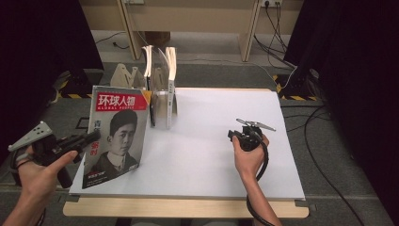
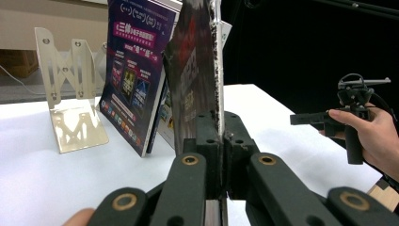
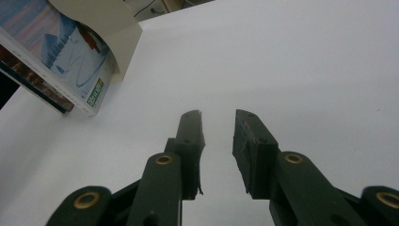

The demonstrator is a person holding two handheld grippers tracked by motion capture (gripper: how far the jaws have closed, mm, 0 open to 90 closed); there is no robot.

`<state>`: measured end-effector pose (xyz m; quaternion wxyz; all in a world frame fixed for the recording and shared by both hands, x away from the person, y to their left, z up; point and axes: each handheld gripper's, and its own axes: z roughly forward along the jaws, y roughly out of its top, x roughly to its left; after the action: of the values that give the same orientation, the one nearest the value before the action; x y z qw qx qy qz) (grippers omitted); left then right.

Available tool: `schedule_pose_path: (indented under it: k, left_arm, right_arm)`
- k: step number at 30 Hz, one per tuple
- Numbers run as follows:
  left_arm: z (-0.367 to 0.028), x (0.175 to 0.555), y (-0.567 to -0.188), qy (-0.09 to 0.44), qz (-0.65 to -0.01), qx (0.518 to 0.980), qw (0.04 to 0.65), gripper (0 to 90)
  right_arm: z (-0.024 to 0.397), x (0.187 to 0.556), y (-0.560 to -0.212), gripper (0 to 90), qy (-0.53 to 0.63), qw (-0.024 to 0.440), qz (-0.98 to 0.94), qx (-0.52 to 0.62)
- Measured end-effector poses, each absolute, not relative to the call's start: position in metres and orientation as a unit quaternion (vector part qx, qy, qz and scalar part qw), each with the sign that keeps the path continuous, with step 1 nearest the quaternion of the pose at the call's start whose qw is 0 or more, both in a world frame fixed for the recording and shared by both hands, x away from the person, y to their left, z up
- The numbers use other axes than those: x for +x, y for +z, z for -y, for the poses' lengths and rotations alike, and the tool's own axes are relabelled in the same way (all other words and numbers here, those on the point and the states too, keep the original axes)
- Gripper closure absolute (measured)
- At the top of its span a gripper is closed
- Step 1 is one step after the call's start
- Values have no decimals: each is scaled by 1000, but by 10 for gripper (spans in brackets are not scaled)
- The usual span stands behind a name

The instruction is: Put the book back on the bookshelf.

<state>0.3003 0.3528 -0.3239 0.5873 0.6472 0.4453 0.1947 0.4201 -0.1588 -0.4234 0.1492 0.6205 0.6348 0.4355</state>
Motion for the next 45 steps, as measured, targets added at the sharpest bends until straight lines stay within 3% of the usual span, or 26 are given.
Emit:
schedule_pose_path:
  k: [45]
  left_arm:
    - [-382, 332, -310, 254, -489, 608, 571, 867]
  right_arm:
    - [168, 418, -431, 724, 426, 153, -634, 627]
